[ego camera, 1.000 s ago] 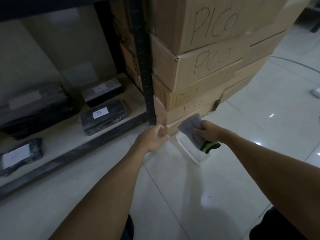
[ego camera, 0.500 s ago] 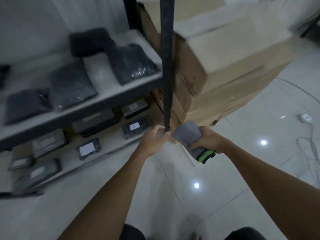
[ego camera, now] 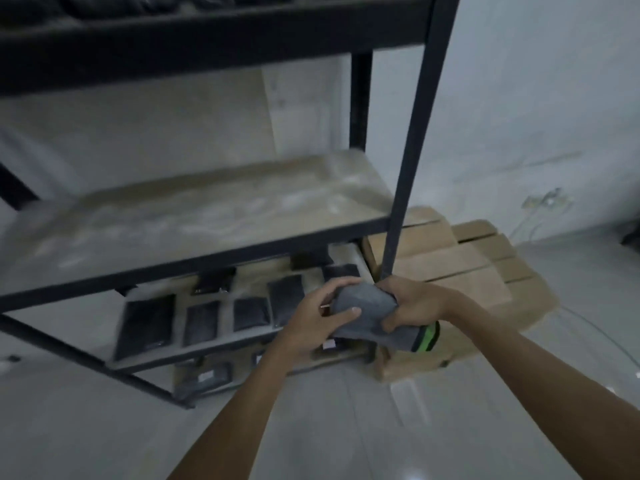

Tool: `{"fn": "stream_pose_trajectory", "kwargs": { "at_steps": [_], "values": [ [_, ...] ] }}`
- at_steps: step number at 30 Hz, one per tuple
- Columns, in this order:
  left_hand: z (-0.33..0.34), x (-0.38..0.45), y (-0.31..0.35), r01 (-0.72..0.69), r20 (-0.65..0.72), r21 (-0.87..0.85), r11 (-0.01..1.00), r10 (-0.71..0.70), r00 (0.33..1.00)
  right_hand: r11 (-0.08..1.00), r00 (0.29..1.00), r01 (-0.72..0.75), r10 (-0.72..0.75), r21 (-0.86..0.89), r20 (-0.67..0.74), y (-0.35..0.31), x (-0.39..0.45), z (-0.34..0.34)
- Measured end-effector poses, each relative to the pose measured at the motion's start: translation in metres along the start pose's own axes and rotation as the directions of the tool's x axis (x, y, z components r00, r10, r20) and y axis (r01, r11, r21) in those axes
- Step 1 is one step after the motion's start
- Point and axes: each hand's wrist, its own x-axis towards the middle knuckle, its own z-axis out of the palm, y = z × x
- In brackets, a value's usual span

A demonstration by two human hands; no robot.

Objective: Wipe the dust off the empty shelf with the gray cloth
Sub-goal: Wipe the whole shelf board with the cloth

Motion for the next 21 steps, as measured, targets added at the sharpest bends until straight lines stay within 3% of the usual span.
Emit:
{"fn": "stream_pose_trajectory", "kwargs": {
  "at_steps": [4,10,14,16,18,21],
  "values": [
    [-0.035,-0.013,0.036,-0.075,-0.099,0.012,0.997,0.076,0.992,0.987,0.997,0.072,-0.065,-0.141,0.051,-0.054,0.001,-0.029],
    [-0.095,-0.001,0.049,-0.053,-0.234,-0.049,0.997,0.04,0.971,0.95,0.962,0.226,-0.252,-0.213,-0.102,-0.095,0.015,-0.051],
    [-0.139,0.016,0.045,0.047,-0.069,-0.099,0.994,-0.054,0.996,0.919,0.909,0.26,-0.337,-0.296,-0.246,-0.103,0.045,-0.06],
    [-0.158,0.023,0.044,0.08,0.032,-0.024,0.996,-0.079,0.996,0.918,0.887,0.275,-0.357,-0.286,-0.294,-0.11,0.058,-0.066],
    [-0.171,0.033,0.042,0.075,0.043,0.164,0.984,-0.083,0.996,0.925,0.879,0.276,-0.352,-0.259,-0.32,-0.112,0.07,-0.069],
    [-0.183,0.051,0.038,-0.042,0.043,0.385,0.922,0.027,0.999,0.936,0.876,0.288,-0.343,-0.204,-0.34,-0.111,0.082,-0.07]
  ]
}}
